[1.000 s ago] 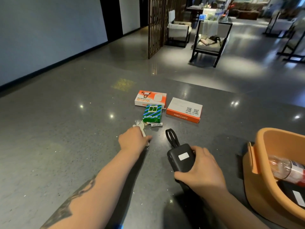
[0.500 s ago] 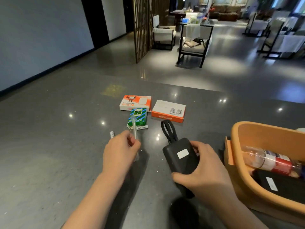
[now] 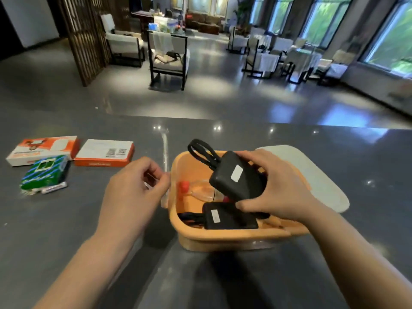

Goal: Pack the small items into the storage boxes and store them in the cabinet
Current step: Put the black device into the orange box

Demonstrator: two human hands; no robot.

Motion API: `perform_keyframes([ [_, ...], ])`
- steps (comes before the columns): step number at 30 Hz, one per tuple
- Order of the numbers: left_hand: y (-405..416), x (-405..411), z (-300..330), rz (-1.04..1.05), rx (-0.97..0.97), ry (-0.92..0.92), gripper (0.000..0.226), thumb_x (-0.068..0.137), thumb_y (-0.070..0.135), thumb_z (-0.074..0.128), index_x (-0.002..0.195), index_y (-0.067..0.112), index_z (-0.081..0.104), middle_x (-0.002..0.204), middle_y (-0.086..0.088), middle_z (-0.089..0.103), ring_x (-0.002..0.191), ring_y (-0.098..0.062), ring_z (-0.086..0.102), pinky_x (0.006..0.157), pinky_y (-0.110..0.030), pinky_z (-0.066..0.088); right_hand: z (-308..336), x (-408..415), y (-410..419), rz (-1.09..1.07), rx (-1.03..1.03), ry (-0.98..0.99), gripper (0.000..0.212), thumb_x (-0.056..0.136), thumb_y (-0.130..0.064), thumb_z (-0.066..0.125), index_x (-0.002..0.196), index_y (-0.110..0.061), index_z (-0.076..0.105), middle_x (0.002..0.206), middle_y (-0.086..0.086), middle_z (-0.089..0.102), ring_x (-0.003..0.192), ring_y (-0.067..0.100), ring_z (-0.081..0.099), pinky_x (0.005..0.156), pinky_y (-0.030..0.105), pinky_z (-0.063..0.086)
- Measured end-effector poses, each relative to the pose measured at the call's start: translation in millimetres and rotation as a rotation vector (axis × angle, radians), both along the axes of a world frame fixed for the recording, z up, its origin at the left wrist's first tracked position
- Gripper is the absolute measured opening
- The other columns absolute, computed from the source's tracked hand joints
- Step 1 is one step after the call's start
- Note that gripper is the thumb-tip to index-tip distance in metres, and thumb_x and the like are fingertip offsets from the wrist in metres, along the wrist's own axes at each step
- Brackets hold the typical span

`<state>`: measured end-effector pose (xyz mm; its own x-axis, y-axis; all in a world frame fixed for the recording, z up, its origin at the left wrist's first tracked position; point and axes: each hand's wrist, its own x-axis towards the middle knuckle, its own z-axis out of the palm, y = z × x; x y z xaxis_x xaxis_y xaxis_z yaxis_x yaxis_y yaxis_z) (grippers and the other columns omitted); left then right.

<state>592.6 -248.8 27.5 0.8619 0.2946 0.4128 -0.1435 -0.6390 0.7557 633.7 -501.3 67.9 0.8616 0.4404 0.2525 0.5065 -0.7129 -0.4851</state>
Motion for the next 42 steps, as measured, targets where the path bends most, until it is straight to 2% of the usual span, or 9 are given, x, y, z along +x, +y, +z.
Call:
perform_keyframes([
  [6, -23.0, 8.8, -0.8, 0.032, -0.013, 0.02, 0.018, 0.077, 0.028, 0.069, 0.065, 0.025, 0.056, 0.063, 0.012, 0.06, 0.061, -0.005, 0.055, 0.056, -0.031, 0.045, -34.0, 37.8, -21.6, 0.214, -0.456, 0.2, 0.093, 0.049, -0.05, 0.071, 0.137, -0.036, 0.043, 0.119, -0.019, 0.048, 0.113, 0.006, 0.042, 0.1, 0.032, 0.04],
  [13, -47.4, 11.1, -5.4, -0.032, 0.013, 0.086, 0.016, 0.077, 0.033, 0.068, 0.067, 0.027, 0.057, 0.069, 0.013, 0.06, 0.063, -0.006, 0.055, 0.058, -0.033, 0.047, -61.8, 46.0, -11.6, 0.392, -0.334, 0.282, 0.086, 0.061, -0.041, 0.079, 0.139, -0.032, 0.044, 0.13, -0.017, 0.052, 0.12, -0.002, 0.043, 0.106, 0.02, 0.03],
  [16, -60.0, 17.3, -8.0, -0.081, 0.039, 0.093, 0.019, 0.079, 0.035, 0.069, 0.067, 0.028, 0.055, 0.068, 0.015, 0.06, 0.062, -0.004, 0.055, 0.058, -0.029, 0.046, -56.8, 45.3, -22.1, 0.276, -0.054, 0.439, 0.068, 0.068, -0.044, 0.081, 0.13, -0.035, 0.054, 0.12, -0.023, 0.059, 0.11, -0.009, 0.052, 0.093, 0.01, 0.04],
  [20, -89.0, 29.6, -5.7, -0.237, 0.039, 0.134, 0.021, 0.081, 0.038, 0.067, 0.069, 0.027, 0.054, 0.064, 0.012, 0.059, 0.058, -0.001, 0.05, 0.052, -0.019, 0.033, -48.5, 40.5, -28.6, -0.027, 0.592, 0.516, 0.04, 0.082, -0.05, 0.063, 0.116, -0.03, 0.065, 0.104, -0.007, 0.073, 0.097, 0.006, 0.067, 0.078, 0.02, 0.054],
  [23, -113.4, 36.9, -3.2, -0.343, 0.095, 0.173, 0.021, 0.081, 0.045, 0.063, 0.072, 0.028, 0.053, 0.07, 0.011, 0.058, 0.064, 0.0, 0.05, 0.049, -0.018, 0.031, -49.2, 31.9, -33.2, -0.077, 0.761, 0.613, 0.03, 0.084, -0.044, 0.065, 0.102, -0.022, 0.072, 0.095, 0.005, 0.073, 0.084, 0.017, 0.069, 0.064, 0.021, 0.053],
  [27, -134.9, 43.3, -4.6, -0.452, 0.13, 0.197, 0.021, 0.079, 0.05, 0.063, 0.077, 0.03, 0.056, 0.078, 0.014, 0.06, 0.074, 0.001, 0.052, 0.059, -0.022, 0.041, -49.5, 24.9, -58.3, -0.337, 0.872, 0.516, 0.032, 0.068, -0.039, 0.078, 0.087, -0.014, 0.071, 0.073, 0.008, 0.072, 0.064, 0.016, 0.066, 0.055, 0.021, 0.051],
  [32, -129.3, 51.5, -18.2, -0.48, 0.353, 0.286, 0.028, 0.08, 0.052, 0.061, 0.105, 0.039, 0.058, 0.108, 0.019, 0.059, 0.101, -0.005, 0.052, 0.085, -0.028, 0.042, -45.6, 27.0, -85.5, -0.646, 0.27, 0.28, 0.013, 0.078, -0.032, 0.076, 0.078, -0.025, 0.065, 0.059, -0.006, 0.069, 0.054, 0.006, 0.066, 0.055, 0.022, 0.052],
  [38, -128.0, 49.7, -28.7, -0.576, 0.425, 0.42, 0.062, 0.067, 0.064, 0.067, 0.122, 0.043, 0.049, 0.121, 0.02, 0.051, 0.111, -0.005, 0.044, 0.087, -0.025, 0.037, -56.4, 44.4, -67.6, -0.606, -0.35, 0.223, 0.013, 0.088, -0.018, 0.061, 0.075, -0.017, 0.059, 0.066, -0.002, 0.06, 0.061, 0.01, 0.058, 0.054, 0.022, 0.047],
  [42, -126.4, 50.4, -31.5, -0.582, 0.421, 0.411, 0.062, 0.069, 0.061, 0.067, 0.125, 0.043, 0.047, 0.124, 0.02, 0.048, 0.115, -0.005, 0.042, 0.091, -0.026, 0.036, -72.3, 52.6, -52.8, -0.506, -0.538, 0.367, 0.011, 0.091, -0.008, 0.055, 0.083, -0.015, 0.06, 0.07, -0.002, 0.057, 0.064, 0.01, 0.058, 0.057, 0.021, 0.048],
])
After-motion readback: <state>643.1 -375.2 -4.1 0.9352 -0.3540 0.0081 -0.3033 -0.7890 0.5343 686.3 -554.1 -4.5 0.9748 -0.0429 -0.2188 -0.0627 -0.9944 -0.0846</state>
